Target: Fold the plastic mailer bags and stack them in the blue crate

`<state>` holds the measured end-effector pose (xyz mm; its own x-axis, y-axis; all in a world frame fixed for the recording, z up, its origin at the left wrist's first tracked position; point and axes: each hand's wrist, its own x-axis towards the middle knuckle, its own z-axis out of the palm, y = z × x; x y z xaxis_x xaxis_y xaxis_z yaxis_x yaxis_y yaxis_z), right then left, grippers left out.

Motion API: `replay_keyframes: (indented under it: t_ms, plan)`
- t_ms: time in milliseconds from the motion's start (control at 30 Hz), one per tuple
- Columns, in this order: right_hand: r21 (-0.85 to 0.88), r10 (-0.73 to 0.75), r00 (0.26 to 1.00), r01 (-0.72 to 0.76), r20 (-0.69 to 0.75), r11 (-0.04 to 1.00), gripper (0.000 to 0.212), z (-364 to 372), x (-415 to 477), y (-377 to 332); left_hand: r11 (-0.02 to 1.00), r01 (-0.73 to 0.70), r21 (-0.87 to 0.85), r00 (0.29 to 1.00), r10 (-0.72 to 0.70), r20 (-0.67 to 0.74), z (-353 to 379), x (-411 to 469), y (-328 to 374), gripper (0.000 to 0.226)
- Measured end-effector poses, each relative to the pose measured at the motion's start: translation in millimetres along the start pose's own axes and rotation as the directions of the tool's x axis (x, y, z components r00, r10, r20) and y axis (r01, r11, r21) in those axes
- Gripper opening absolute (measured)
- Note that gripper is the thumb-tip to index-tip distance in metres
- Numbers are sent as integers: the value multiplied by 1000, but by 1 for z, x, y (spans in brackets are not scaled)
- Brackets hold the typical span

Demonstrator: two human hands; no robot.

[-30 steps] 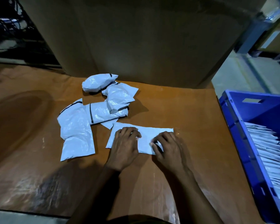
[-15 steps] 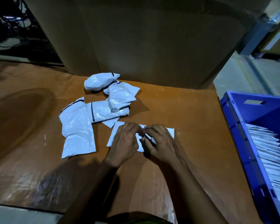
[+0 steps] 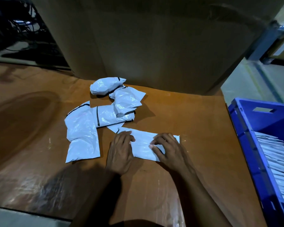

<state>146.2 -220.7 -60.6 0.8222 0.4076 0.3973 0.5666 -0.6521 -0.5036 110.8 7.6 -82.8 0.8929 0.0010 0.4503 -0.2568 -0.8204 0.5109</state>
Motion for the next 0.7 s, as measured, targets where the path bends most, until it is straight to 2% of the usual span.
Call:
replay_keyframes:
  t_ms: [67,167,267,367,500,700]
  plan:
    - [-58,-26,999,23,-48,998,11,3,7,0,1000,14,-7,1000,-14,-12,2,6,5,25]
    - [-140,-10,998,1,-65,990,17,18,21,-10,996,-67,56,996,64,58,13,12,18,37]
    - [-153,134,991,-133,-5,979,39,32,20,-18,988,-26,154,987,0,162,20,15,15,48]
    - [-299,168,982,-137,82,944,50,39,8,-18,962,-55,269,973,-9,232,23,13,9,55]
    - [-374,183,976,-126,122,919,52,36,5,-18,918,-52,393,972,-44,232,29,11,10,57]
    - [-375,227,960,-152,164,914,54,37,13,-14,920,-25,390,964,-82,254,30,18,10,56]
